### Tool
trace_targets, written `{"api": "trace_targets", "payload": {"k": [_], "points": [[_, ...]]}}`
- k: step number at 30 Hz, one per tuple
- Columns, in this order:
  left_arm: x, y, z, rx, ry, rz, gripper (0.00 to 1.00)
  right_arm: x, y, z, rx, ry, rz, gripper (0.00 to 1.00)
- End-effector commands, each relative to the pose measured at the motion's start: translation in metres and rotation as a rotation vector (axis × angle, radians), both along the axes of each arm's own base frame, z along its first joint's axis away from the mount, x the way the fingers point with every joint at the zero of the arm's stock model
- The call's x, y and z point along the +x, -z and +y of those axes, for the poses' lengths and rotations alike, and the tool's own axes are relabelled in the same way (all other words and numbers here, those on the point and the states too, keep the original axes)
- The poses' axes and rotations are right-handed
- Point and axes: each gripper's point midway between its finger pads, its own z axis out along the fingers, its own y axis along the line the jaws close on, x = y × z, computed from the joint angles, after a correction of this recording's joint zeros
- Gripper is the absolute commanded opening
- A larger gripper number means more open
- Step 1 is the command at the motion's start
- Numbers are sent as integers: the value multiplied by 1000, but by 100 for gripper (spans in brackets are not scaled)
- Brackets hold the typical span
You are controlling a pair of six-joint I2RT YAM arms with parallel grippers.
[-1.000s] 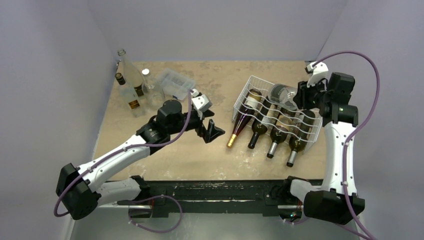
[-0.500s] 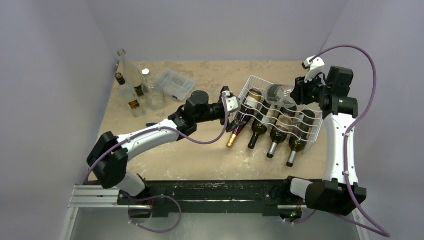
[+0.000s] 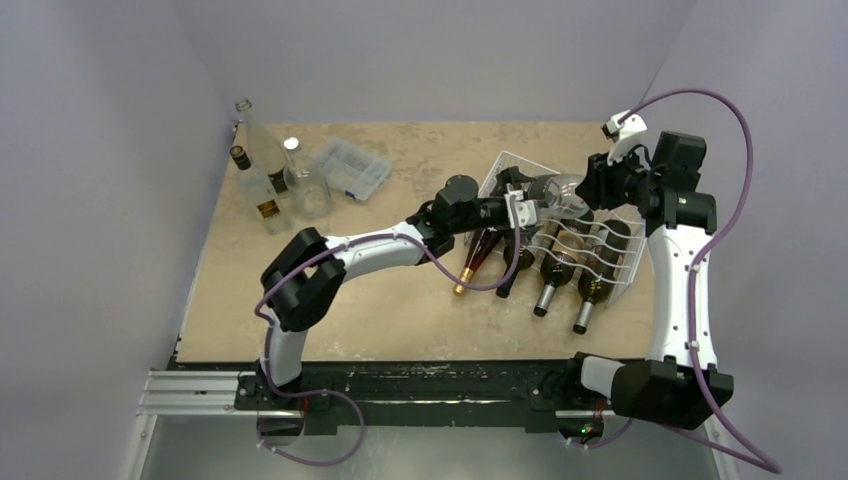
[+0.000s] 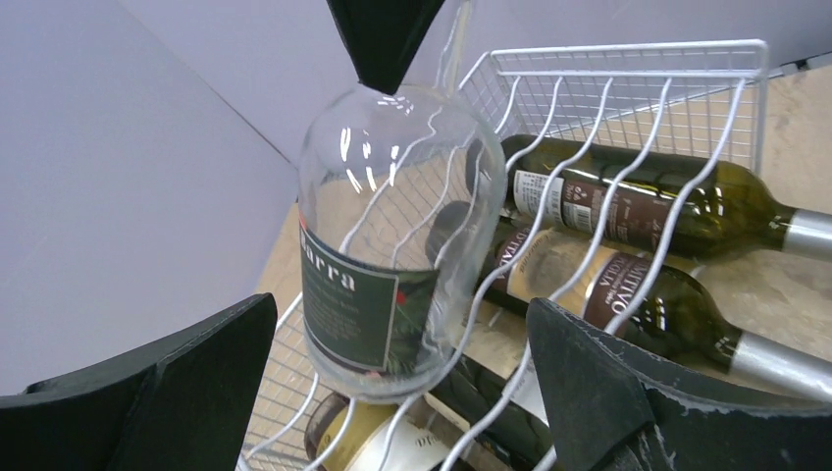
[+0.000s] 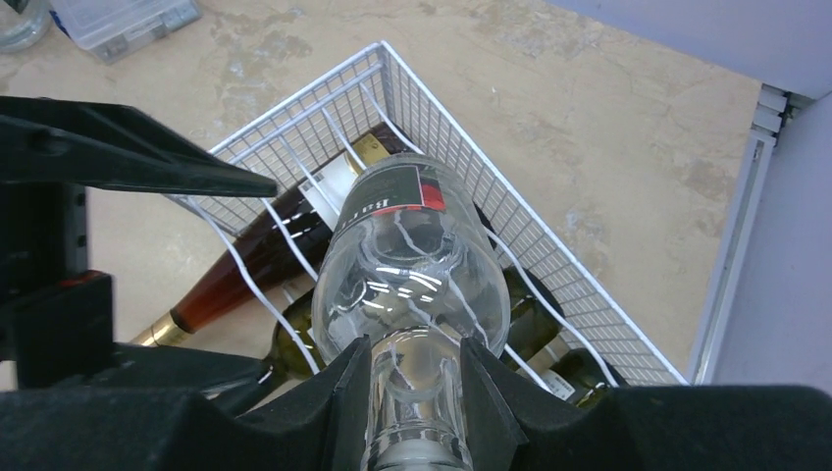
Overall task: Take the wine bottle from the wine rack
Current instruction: Pick up the wine bottle from the wine rack.
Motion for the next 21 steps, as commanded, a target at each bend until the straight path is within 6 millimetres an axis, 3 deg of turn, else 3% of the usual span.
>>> {"api": "trace_targets", "payload": {"k": [1, 8, 16, 21], "points": [[12, -47, -24, -97, -8, -137, 100, 5, -44, 5, 0, -20, -127, 0], [19, -30, -42, -77, 2, -108, 100, 0, -47, 9, 14, -30, -131, 0], [7, -22, -53, -55, 87, -64, 100, -6, -44, 16, 29, -72, -120, 0], [10, -21, -58, -35, 91, -43, 91, -10, -48, 24, 33, -107, -133, 0]]}}
